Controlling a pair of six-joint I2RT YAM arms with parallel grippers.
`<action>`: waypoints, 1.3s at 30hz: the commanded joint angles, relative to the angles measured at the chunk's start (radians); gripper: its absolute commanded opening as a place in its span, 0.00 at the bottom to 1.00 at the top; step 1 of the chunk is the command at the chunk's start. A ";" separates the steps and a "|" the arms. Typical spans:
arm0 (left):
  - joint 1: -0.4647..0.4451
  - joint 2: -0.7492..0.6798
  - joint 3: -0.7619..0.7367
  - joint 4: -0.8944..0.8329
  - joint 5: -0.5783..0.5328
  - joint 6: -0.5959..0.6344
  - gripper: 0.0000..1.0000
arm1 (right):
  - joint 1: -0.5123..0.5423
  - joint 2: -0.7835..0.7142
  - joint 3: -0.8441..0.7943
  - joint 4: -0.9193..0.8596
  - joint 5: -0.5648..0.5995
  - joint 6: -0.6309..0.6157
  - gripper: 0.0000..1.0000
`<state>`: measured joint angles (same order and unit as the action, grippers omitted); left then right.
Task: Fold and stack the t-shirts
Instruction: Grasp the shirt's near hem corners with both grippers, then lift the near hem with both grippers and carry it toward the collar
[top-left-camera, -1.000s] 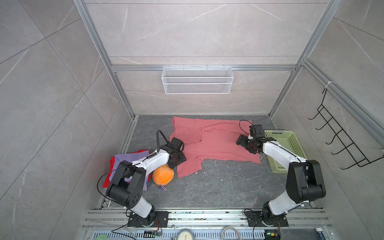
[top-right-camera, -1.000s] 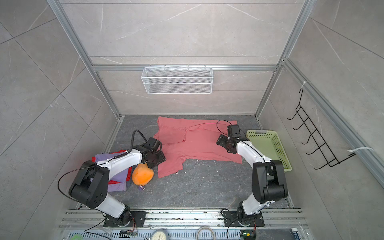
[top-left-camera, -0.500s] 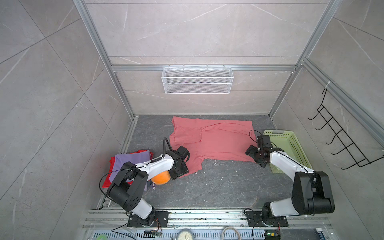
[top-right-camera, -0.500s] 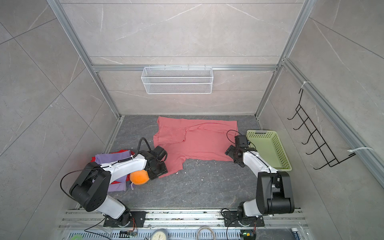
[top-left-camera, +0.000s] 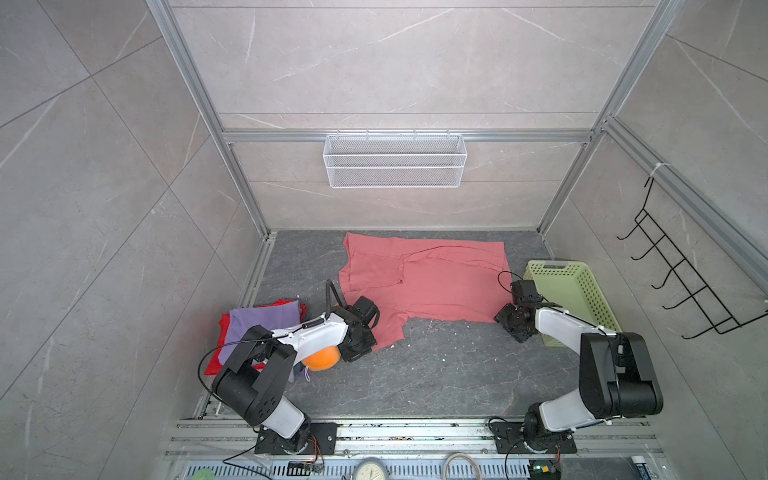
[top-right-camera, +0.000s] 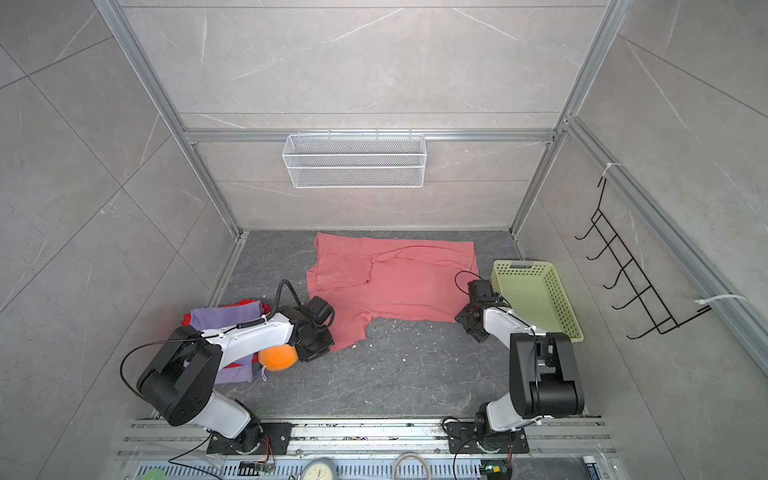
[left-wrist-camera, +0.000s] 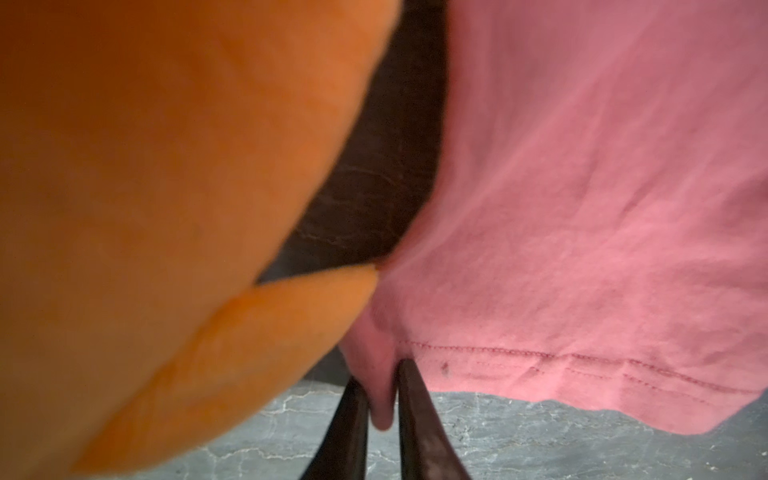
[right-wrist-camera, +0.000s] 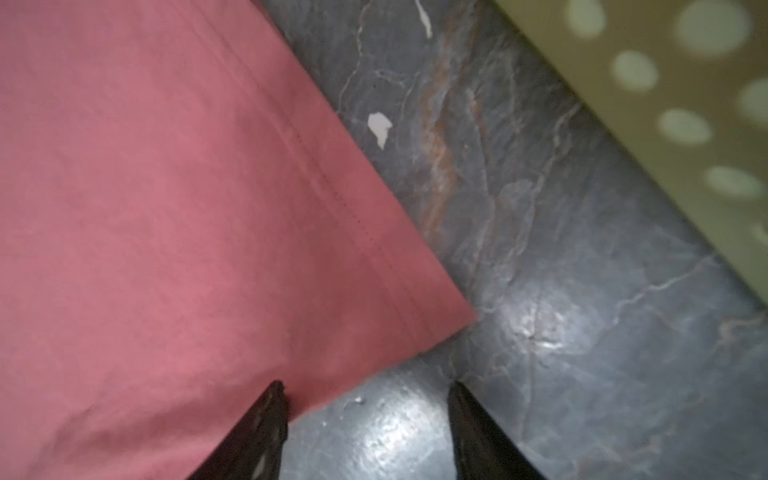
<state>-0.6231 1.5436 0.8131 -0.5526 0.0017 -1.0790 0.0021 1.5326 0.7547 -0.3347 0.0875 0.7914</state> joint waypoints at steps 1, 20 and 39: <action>-0.003 -0.040 -0.024 0.008 -0.015 -0.018 0.14 | 0.001 0.056 0.012 -0.007 0.043 0.036 0.58; 0.001 -0.219 0.023 0.022 -0.075 0.096 0.00 | 0.019 -0.047 0.037 -0.008 0.051 -0.001 0.00; 0.303 0.202 0.704 0.161 0.181 0.473 0.00 | 0.019 0.168 0.406 -0.065 0.052 0.066 0.00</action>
<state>-0.3355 1.7115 1.4292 -0.4175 0.1291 -0.6922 0.0193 1.6657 1.1107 -0.3519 0.1200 0.8276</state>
